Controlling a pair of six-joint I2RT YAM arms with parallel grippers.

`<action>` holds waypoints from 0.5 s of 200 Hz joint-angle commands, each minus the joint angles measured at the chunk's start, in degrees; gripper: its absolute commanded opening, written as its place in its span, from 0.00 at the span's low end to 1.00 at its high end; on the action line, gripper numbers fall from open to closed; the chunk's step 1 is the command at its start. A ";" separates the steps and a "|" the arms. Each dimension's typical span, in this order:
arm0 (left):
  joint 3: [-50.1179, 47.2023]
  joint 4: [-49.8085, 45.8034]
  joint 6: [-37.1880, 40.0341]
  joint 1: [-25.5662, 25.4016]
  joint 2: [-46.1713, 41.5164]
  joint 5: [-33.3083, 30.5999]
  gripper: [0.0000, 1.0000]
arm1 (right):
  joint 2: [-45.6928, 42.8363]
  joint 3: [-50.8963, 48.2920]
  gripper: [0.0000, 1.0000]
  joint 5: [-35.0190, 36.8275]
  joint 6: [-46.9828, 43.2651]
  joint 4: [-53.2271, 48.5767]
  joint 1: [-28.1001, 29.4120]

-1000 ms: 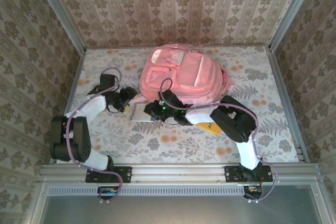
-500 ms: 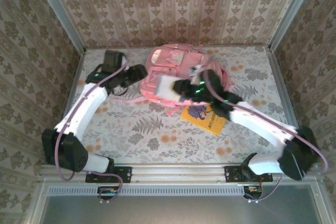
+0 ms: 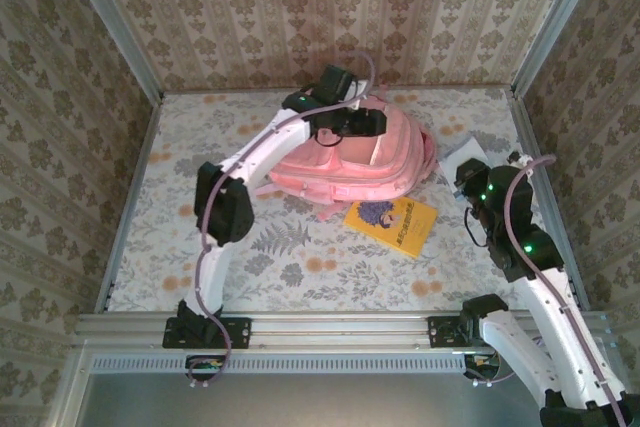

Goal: Pack the student bag

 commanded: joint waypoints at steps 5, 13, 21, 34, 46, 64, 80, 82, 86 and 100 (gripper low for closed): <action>7.68 -4.31 0.14 -0.83 5.47 2.34 0.66 | -0.78 -1.70 0.00 1.05 -1.77 -2.82 -1.29; 8.89 -4.22 -0.32 -1.00 6.85 2.61 0.66 | -0.83 -2.15 0.00 0.43 -1.99 -2.54 -1.74; 9.62 -3.93 -0.95 -1.17 7.92 2.85 0.65 | -1.09 -2.76 0.00 -0.27 -2.02 -2.03 -2.19; 10.10 -2.92 -2.12 -1.35 9.03 3.96 0.62 | -1.59 -3.94 0.00 -1.57 -2.01 -0.98 -3.13; 10.30 -1.78 -2.80 -1.67 9.62 4.54 0.58 | -1.98 -5.21 0.00 -2.28 -2.21 0.21 -3.76; 10.84 -0.86 -3.04 -2.31 9.99 4.74 0.52 | -1.43 -6.46 0.00 -3.60 -2.30 1.19 -4.67; 11.67 -0.85 -2.96 -2.76 10.39 4.50 0.46 | -0.80 -7.39 0.00 -5.14 -1.80 1.72 -5.52; 11.74 -0.93 -2.88 -2.84 10.43 4.44 0.45 | -0.81 -7.45 0.00 -5.43 -1.72 1.85 -5.61; 11.94 -1.08 -2.83 -2.89 10.45 4.32 0.44 | -0.75 -7.75 0.00 -5.75 -1.52 2.04 -5.79; 12.31 -1.33 -2.65 -2.99 10.74 3.97 0.39 | -0.86 -8.79 0.00 -6.57 -0.93 2.95 -6.11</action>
